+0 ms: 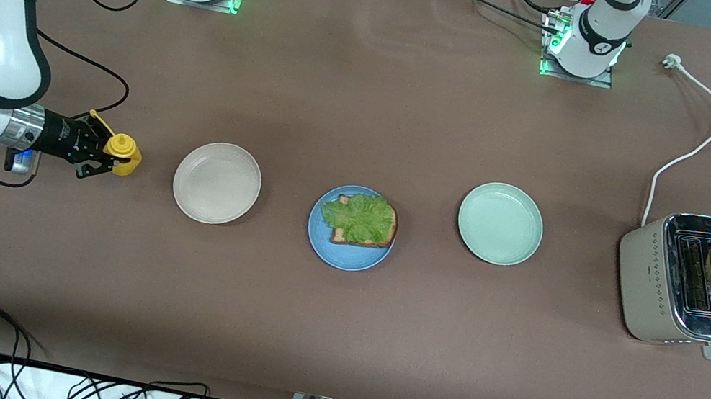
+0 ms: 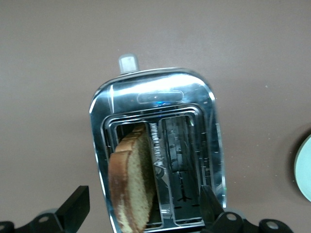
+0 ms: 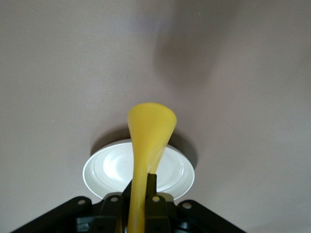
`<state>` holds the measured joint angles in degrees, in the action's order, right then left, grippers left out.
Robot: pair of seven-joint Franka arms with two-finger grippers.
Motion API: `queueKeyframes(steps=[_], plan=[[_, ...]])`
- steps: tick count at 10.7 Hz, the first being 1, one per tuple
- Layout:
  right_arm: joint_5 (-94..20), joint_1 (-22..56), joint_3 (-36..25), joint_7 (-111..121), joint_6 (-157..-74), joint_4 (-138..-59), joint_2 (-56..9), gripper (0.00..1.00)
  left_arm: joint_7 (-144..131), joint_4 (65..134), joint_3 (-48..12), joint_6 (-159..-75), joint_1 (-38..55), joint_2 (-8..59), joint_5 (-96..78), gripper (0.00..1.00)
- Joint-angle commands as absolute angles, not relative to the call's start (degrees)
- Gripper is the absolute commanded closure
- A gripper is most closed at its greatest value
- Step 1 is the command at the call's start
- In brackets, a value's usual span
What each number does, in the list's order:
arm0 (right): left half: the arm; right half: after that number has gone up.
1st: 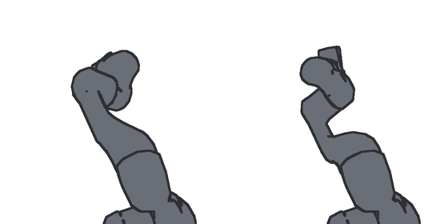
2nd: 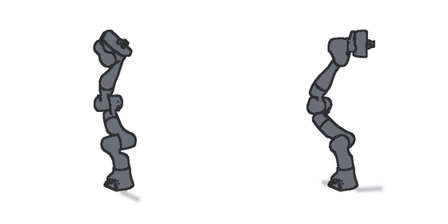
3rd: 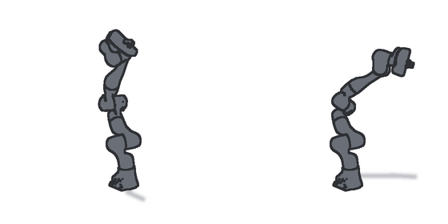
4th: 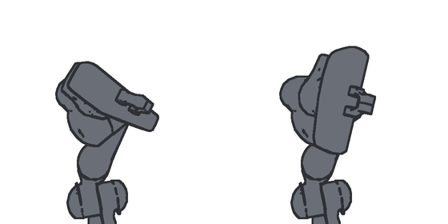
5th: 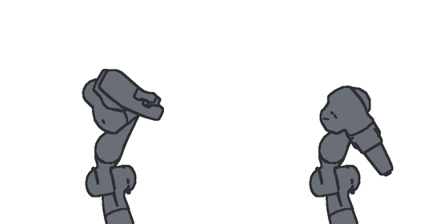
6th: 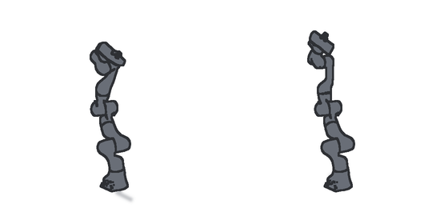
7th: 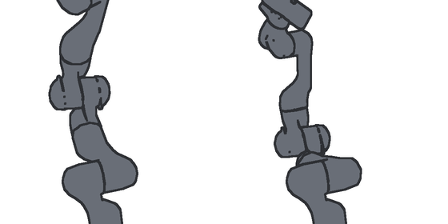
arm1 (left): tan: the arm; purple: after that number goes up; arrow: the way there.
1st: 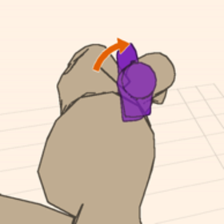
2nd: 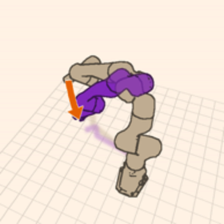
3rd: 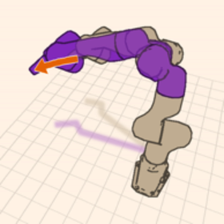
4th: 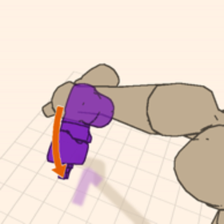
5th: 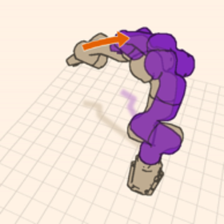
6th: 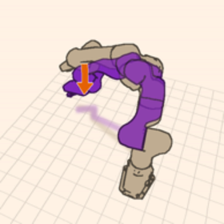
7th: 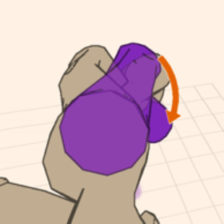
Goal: Make sandwich in blue plate with both arms
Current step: 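Set down the mustard while the left gripper grasps the toaster bread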
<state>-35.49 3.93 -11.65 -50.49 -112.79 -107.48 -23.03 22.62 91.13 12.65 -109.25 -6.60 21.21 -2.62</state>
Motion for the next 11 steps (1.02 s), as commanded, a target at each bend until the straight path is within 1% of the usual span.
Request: queueKeyframes(steps=[1, 3, 4, 5, 6, 8, 10, 11], plan=[[-43.21, 3.08, -12.22, -48.08, -112.94, -109.42, -25.30, 1.00, 27.33, 90.79, 14.77, -110.65, -7.20, 23.81, -6.33, 0.00], [-48.57, 2.55, -12.48, -46.68, -112.94, -109.42, -27.94, 1.00, 27.25, 90.79, 14.77, -110.66, -7.38, 24.60, -6.42, 0.00], [-50.87, 1.42, -13.18, -43.28, -112.07, -109.51, -28.82, 1.00, 27.25, 90.79, 14.77, -110.74, -7.38, 24.96, -6.50, 0.02], [-51.24, 0.88, -13.18, -41.68, -111.36, -109.51, -29.52, 1.00, 27.16, 90.88, 14.77, -110.66, -7.47, 24.96, -6.50, 0.12], [-51.33, 0.27, -13.27, -41.66, -111.01, -109.51, -29.79, 1.00, 27.16, 91.05, 14.77, -110.57, -7.56, 24.96, -6.85, 0.36], [-53.68, -0.09, -13.27, -41.92, -110.92, -109.51, -29.88, 1.00, 26.90, 91.05, 14.77, -110.30, -7.56, 24.96, -7.12, 0.71], [-53.79, 0.09, -13.18, -43.93, -109.70, -109.51, -29.27, 1.00, 26.46, 91.05, 14.77, -109.95, -7.56, 24.96, -7.12, 0.92], [-54.22, 0.09, -13.18, -44.64, -109.69, -109.51, -29.01, 1.00, 26.37, 91.05, 14.77, -109.86, -7.47, 24.96, -7.12, 0.99]])
